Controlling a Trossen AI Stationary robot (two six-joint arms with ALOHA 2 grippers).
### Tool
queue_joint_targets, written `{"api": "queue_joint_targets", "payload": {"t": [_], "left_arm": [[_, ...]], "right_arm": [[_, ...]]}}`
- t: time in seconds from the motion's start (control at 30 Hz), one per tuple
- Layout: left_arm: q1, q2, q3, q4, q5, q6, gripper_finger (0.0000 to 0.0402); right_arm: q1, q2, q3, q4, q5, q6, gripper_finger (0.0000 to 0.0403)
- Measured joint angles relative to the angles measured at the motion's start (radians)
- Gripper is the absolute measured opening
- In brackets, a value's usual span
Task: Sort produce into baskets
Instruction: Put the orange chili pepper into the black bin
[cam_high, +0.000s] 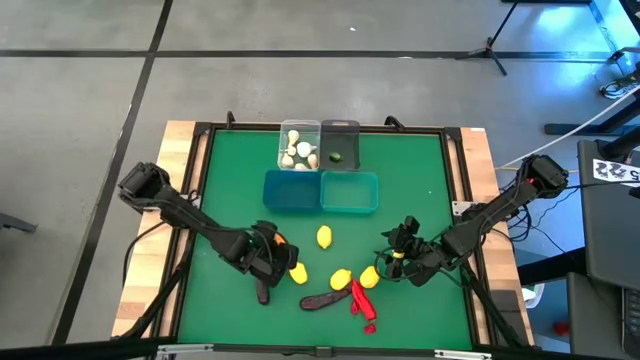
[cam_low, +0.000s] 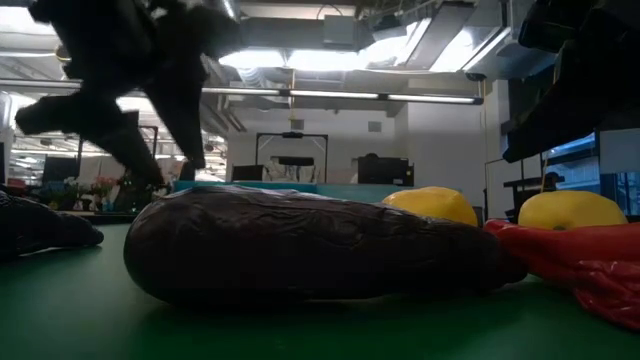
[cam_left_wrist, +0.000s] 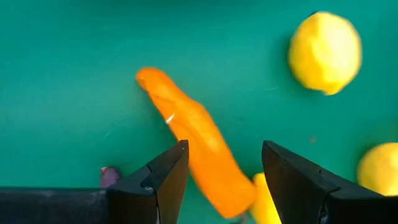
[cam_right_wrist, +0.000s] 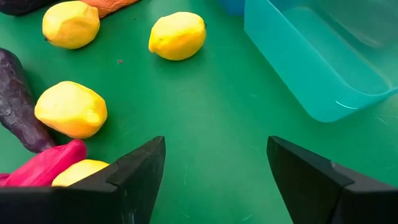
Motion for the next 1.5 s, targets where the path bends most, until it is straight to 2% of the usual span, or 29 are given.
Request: {"api": "queue_joint_targets", "payload": {"t": [0.23,0.43,0.77,1.13,1.27,1.5], "left_arm": [[0.01,0.052,-0.001,-0.004,0.035,-0.017,0.0198],[0.035,0.053,-0.001,-0.004,0.038,0.023,0.0198],[0.088,0.052,-0.001,-0.004,0.103,0.041,0.0198],[0.098,0.052,-0.001,-0.004,0.141,0.108,0.0198],[0.097,0.052,-0.001,0.006,0.167,0.114,0.0213],[0.111,0.057,-0.001,0.006,0.178,0.106,0.0265]], "right_arm": [[0.0,0.0,0.0,-0.001,0.0,0.0,0.028],[0.0,0.0,0.0,-0.002,0.0,0.0,0.028],[0.0,0.0,0.0,-0.001,0.0,0.0,0.028],[0.0,0.0,0.0,0.0,0.0,0.0,0.028],[0.0,0.0,0.0,0.0,0.0,0.0,0.028],[0.0,0.0,0.0,0.0,0.0,0.0,0.028]]}}
